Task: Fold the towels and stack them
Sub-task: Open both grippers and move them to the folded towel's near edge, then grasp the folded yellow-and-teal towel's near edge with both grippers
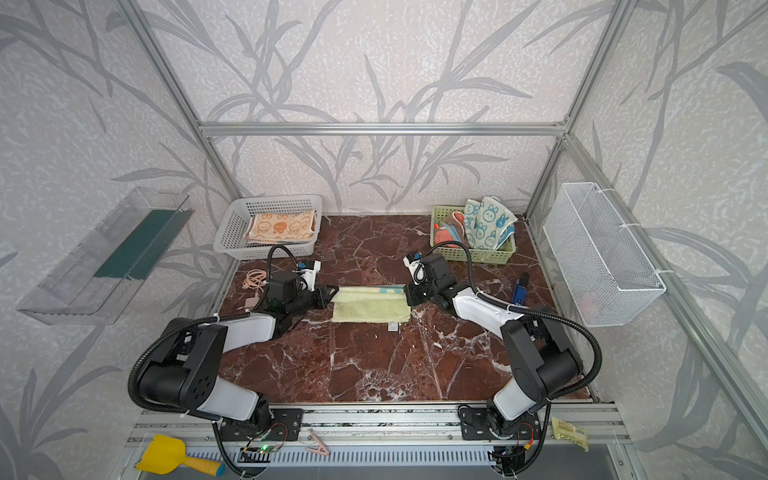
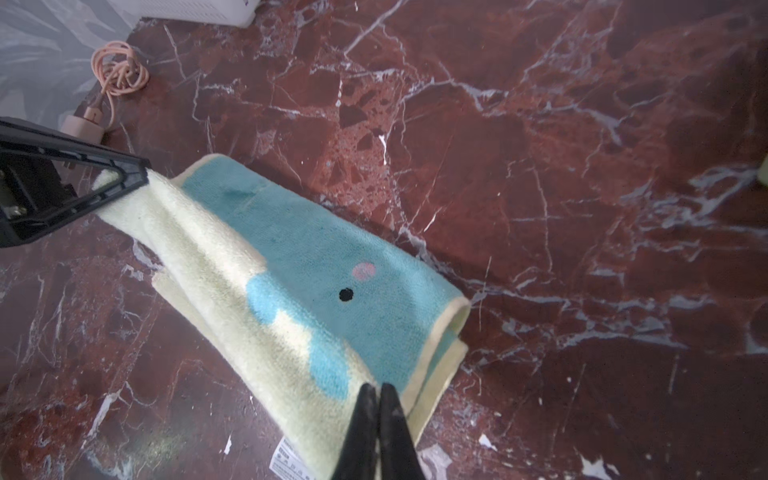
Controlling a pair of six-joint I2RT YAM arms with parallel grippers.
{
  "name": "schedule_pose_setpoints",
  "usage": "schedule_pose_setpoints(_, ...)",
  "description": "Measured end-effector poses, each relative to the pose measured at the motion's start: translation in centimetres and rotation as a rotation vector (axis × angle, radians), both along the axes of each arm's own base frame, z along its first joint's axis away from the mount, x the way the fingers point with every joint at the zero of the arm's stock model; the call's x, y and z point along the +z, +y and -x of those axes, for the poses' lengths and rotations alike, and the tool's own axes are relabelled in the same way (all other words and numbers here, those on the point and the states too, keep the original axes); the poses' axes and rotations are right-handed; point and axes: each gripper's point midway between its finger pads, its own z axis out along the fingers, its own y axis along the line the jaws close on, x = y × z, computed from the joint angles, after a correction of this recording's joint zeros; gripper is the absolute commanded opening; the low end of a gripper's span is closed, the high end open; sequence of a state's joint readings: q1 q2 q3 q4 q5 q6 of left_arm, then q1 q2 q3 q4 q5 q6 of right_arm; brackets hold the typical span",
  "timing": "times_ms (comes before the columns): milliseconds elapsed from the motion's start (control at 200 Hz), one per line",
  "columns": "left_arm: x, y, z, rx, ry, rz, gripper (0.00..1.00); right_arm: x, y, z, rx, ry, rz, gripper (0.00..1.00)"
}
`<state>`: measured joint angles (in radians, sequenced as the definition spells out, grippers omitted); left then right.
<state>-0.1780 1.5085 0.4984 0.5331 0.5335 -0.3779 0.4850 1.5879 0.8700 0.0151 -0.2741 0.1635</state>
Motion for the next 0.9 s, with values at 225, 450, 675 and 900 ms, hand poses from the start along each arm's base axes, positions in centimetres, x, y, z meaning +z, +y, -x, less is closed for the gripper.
schedule_pose_setpoints(225, -2.1, 1.3, 1.9, 0.056, 0.066, -0.031, 0.38, -2.1, -0.3, 1.0, 0.013, 0.076, 0.016, 0.39)
schedule_pose_setpoints(450, 1.2, 3.1, 3.5, 0.135, -0.007, -0.073, 0.37, 0.1, -0.9, 2.9, 0.028, 0.06, -0.008, 0.49)
schedule_pose_setpoints(675, 2.8, 0.6, 2.3, 0.086, 0.033, -0.15, 0.38, 1.6, -0.6, 1.7, 0.009, 0.057, -0.003, 0.48)
schedule_pose_setpoints(900, 0.7, -1.3, 1.1, 0.089, 0.216, -0.236, 0.55, -1.5, 2.2, 1.4, 0.04, 0.171, 0.08, 0.47)
